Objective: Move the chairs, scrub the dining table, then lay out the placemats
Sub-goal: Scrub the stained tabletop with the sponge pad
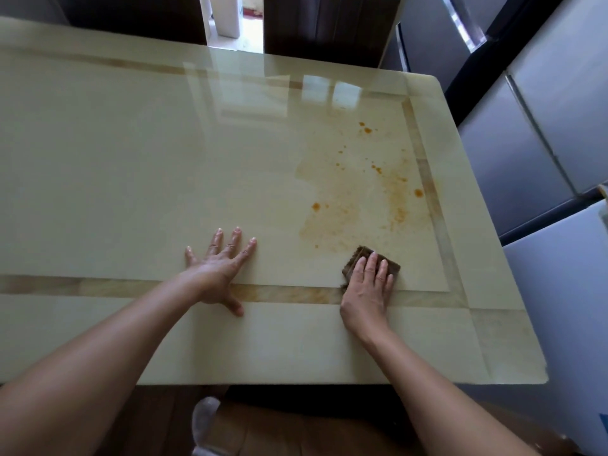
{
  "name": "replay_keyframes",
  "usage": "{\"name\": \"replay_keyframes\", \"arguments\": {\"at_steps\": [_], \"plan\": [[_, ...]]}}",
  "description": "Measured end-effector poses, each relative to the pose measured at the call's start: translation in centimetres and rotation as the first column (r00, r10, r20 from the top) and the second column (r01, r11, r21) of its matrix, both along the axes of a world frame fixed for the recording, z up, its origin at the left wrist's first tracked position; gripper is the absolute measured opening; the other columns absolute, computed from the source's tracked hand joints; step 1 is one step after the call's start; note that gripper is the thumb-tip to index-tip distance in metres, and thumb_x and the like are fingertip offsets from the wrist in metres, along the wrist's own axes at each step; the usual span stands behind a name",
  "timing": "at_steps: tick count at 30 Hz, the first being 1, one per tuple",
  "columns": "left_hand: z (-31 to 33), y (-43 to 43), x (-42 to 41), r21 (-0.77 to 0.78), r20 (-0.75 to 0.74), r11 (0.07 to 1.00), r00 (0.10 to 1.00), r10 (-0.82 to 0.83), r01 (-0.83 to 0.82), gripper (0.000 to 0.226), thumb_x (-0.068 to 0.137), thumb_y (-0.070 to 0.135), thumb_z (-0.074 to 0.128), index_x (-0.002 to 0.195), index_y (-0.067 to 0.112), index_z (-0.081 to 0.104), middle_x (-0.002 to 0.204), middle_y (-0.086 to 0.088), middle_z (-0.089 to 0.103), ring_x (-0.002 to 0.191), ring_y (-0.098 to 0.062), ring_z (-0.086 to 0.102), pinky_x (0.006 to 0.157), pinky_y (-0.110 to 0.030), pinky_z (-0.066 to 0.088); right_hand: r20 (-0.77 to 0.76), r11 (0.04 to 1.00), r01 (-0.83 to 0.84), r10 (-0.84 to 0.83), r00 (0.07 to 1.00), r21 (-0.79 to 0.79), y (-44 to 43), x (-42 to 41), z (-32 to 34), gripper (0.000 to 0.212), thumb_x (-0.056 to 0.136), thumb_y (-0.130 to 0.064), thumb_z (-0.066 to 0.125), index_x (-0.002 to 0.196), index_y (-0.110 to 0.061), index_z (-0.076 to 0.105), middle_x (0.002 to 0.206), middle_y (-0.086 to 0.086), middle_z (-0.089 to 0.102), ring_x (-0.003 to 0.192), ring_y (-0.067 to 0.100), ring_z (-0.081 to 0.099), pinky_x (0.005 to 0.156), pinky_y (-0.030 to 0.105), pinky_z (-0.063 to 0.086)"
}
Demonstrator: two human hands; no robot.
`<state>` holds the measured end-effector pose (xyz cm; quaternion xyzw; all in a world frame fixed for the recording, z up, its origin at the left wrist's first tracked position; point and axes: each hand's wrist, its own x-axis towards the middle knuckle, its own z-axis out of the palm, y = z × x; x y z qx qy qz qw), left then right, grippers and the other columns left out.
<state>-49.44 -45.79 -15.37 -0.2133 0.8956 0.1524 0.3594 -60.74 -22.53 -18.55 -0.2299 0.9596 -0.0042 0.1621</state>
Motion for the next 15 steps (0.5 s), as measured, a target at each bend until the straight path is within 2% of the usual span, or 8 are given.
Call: {"name": "replay_keyframes", "arguments": {"at_steps": [2, 5, 11, 15], "plan": [[-0.1, -0.1, -0.1, 0.007, 0.001, 1.000, 1.000, -0.001, 0.001, 0.136, 0.059, 0.050, 0.082, 0.144, 0.037, -0.023, 0.149, 0.003, -0.039, 0.138, -0.027, -0.034, 0.104, -0.072, -0.001, 0.007, 0.999, -0.046, 0.046, 0.999, -0.027, -1.7, 0.9, -0.1, 0.067, 0.091, -0.005, 0.028, 0.149, 0.002, -0.005, 0.155, 0.021, -0.019, 0.143, 0.038, -0.017, 0.112, 0.046, -0.016], [-0.3, -0.2, -0.1, 0.005, -0.002, 1.000, 1.000, -0.010, 0.010, 0.136, 0.059, 0.050, 0.081, 0.144, 0.036, -0.024, 0.148, 0.002, -0.040, 0.137, -0.028, -0.034, 0.103, -0.072, -0.001, 0.039, 0.977, -0.197, 0.200, 0.979, -0.084, -4.9, 2.9, 0.2, 0.070, 0.091, -0.007, 0.032, 0.149, -0.001, -0.005, 0.155, 0.020, -0.021, 0.143, 0.037, -0.019, 0.108, 0.043, -0.021], [-0.7, -0.4, 0.2, -0.023, -0.020, 1.000, 1.000, -0.021, 0.020, 0.136, 0.059, 0.053, 0.080, 0.144, 0.037, -0.024, 0.150, 0.002, -0.037, 0.139, -0.029, -0.031, 0.105, -0.071, 0.002, 0.143, 0.901, -0.380, 0.413, 0.900, -0.210, -10.8, 4.7, 0.5, 0.073, 0.092, -0.020, 0.036, 0.152, -0.012, -0.005, 0.157, 0.006, -0.020, 0.143, 0.023, -0.025, 0.113, 0.037, -0.022], [0.7, -1.3, -2.1, -0.152, -0.050, 0.984, 0.993, -0.106, 0.097, 0.120, 0.071, 0.054, 0.072, 0.147, 0.032, -0.018, 0.159, -0.003, -0.012, 0.147, -0.028, -0.006, 0.111, -0.064, 0.009, 0.108, 0.895, -0.414, 0.433, 0.895, -0.165, -12.2, 1.5, 0.2, 0.070, 0.093, -0.018, 0.035, 0.152, -0.015, -0.003, 0.158, 0.004, -0.018, 0.145, 0.022, -0.021, 0.110, 0.036, -0.022]]}}
